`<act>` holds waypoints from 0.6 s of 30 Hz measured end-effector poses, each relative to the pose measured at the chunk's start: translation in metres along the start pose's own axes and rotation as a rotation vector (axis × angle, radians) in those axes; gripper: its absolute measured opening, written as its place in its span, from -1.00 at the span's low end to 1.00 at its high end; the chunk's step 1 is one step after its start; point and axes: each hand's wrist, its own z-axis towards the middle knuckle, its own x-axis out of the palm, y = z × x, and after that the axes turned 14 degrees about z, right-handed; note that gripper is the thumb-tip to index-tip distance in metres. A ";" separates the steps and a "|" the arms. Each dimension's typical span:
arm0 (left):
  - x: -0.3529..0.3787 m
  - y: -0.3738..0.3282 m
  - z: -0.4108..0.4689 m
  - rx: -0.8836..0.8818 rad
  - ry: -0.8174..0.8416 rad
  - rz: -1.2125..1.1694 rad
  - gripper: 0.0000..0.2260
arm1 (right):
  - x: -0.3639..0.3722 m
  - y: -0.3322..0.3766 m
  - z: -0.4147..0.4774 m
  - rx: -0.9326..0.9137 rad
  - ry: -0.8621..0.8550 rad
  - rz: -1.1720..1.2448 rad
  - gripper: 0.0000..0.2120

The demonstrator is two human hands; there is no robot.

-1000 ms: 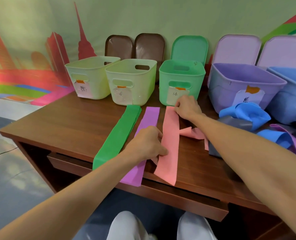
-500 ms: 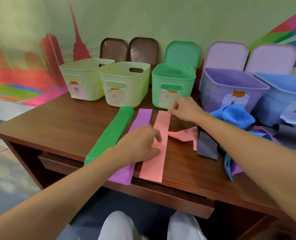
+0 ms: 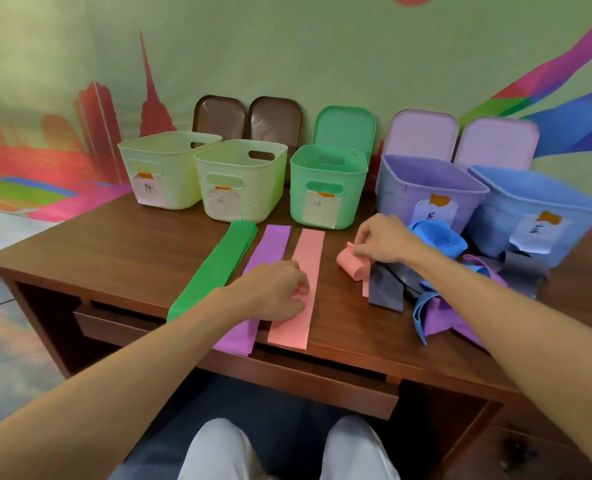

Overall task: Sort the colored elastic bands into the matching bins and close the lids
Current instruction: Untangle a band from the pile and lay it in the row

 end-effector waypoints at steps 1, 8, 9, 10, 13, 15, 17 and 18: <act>-0.001 0.001 0.001 -0.003 0.014 -0.010 -0.67 | -0.005 -0.003 -0.001 0.025 -0.061 0.023 -0.91; -0.002 -0.006 0.001 -0.001 -0.056 0.015 -0.70 | -0.019 -0.016 -0.012 0.076 -0.266 0.131 -0.86; 0.000 -0.009 0.002 0.002 -0.100 0.010 -0.73 | -0.021 -0.017 -0.014 0.077 -0.284 0.173 -0.86; 0.001 -0.012 0.004 0.004 -0.147 -0.009 -0.75 | -0.022 -0.019 -0.015 0.077 -0.308 0.230 -0.88; 0.002 -0.025 0.018 0.016 -0.249 -0.153 -0.77 | -0.030 -0.024 -0.020 0.063 -0.398 0.422 -0.95; -0.002 -0.035 0.032 0.018 -0.275 -0.272 -0.74 | -0.038 -0.027 -0.022 0.031 -0.425 0.538 -0.96; -0.009 -0.047 0.046 -0.007 -0.306 -0.382 -0.73 | -0.050 -0.028 -0.021 -0.027 -0.453 0.646 -0.96; -0.013 -0.052 0.054 -0.031 -0.324 -0.450 -0.73 | -0.057 -0.027 -0.020 -0.055 -0.473 0.700 -0.96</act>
